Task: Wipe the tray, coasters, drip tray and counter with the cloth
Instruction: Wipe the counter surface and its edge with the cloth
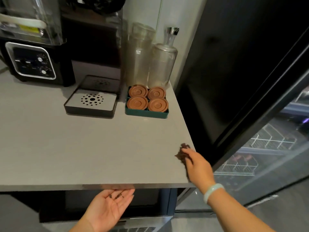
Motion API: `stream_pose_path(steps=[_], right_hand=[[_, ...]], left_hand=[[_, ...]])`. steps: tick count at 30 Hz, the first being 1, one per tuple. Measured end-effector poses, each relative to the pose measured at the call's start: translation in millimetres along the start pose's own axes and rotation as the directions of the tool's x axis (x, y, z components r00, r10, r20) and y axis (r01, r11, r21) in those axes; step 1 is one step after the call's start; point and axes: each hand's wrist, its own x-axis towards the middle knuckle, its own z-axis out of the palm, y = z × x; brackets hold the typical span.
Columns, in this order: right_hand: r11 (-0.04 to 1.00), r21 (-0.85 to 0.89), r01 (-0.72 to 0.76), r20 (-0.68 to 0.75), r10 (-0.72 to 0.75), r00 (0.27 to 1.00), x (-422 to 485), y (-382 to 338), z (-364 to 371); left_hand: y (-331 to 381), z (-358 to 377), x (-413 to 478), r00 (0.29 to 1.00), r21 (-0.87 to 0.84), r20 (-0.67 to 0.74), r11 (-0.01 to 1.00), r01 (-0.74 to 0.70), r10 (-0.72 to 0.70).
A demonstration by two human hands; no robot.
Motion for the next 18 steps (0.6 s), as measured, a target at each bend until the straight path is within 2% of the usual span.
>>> stream_pose_path(steps=[3, 5, 6, 7, 9, 11, 13, 14, 16, 18], right_hand=[[0.967, 0.005, 0.254, 0.095, -0.253, 0.963, -30.1, -25.5, 25.4], [0.931, 0.123, 0.343, 0.161, -0.36, 0.919, -49.7, -44.3, 38.9], [0.916, 0.223, 0.334, 0.173, -0.374, 0.911, -56.2, -52.3, 41.1], [0.902, 0.326, 0.282, 0.156, -0.345, 0.925, -58.9, -56.3, 38.0], [0.873, 0.467, 0.14, 0.048, -0.182, 0.982, -55.3, -50.7, 21.1], [0.879, 0.473, 0.065, -0.131, -0.003, 0.991, -42.6, -28.1, -2.1], [0.907, 0.422, 0.005, -0.218, 0.096, 0.971, -32.1, -2.6, -20.3], [0.922, 0.386, -0.018, -0.179, 0.094, 0.979, -28.6, 8.2, -25.4], [0.967, 0.253, 0.004, 0.064, -0.021, 0.998, -27.9, 25.9, -30.3], [0.984, 0.095, 0.151, 0.368, -0.176, 0.913, -30.8, 42.4, -36.4]], left_hand=[[-13.4, 11.2, 3.4, 0.998, -0.047, -0.053, 0.998, -0.037, 0.034], [-17.6, 16.2, 1.2, 0.996, -0.068, -0.072, 0.996, -0.065, 0.06], [-17.9, 16.5, -0.9, 0.994, -0.074, -0.082, 0.994, -0.08, 0.074], [-18.2, 16.6, -2.3, 0.993, -0.075, -0.089, 0.994, -0.085, 0.079], [-18.2, 13.8, -6.8, 0.992, -0.077, -0.097, 0.994, -0.083, 0.075], [-19.3, 12.2, -8.6, 0.993, -0.063, -0.099, 0.995, -0.073, 0.066], [-22.4, 11.8, -9.0, 0.995, -0.05, -0.088, 0.997, -0.055, 0.051], [-23.7, 11.7, -8.7, 0.996, -0.048, -0.08, 0.998, -0.047, 0.043], [-25.9, 12.6, -8.0, 0.997, -0.04, -0.071, 0.998, -0.038, 0.035], [-27.4, 14.5, -8.7, 0.998, -0.042, -0.059, 0.999, -0.035, 0.032]])
